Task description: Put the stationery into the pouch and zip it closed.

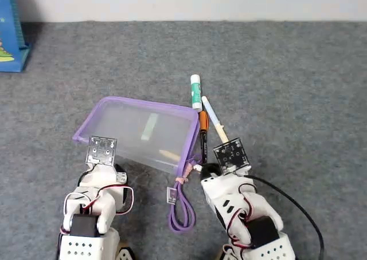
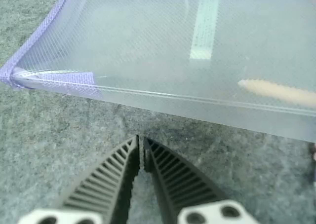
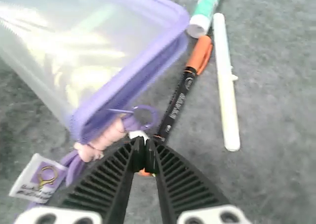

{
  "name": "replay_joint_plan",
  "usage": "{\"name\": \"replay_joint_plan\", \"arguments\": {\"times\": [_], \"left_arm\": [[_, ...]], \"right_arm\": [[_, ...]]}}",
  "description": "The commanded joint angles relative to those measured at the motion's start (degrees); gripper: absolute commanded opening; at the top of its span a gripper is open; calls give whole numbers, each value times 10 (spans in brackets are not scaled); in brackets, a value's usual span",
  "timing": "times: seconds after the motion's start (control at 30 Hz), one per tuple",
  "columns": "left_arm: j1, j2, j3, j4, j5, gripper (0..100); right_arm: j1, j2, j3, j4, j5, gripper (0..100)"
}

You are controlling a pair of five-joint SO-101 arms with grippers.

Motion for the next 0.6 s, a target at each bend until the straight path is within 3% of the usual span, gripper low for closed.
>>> {"name": "replay_joint_plan", "arguments": {"times": [0.0, 0.2, 0.57], "left_arm": [[-2, -6, -6, 2, -1, 14], [-2, -6, -6, 2, -1, 14], [-2, -6, -6, 2, -1, 14]], "right_arm": [[-13, -1, -33, -8, -3, 10], [-15, 64, -57, -26, -3, 10], [-15, 492, -246, -150, -9, 9]]}}
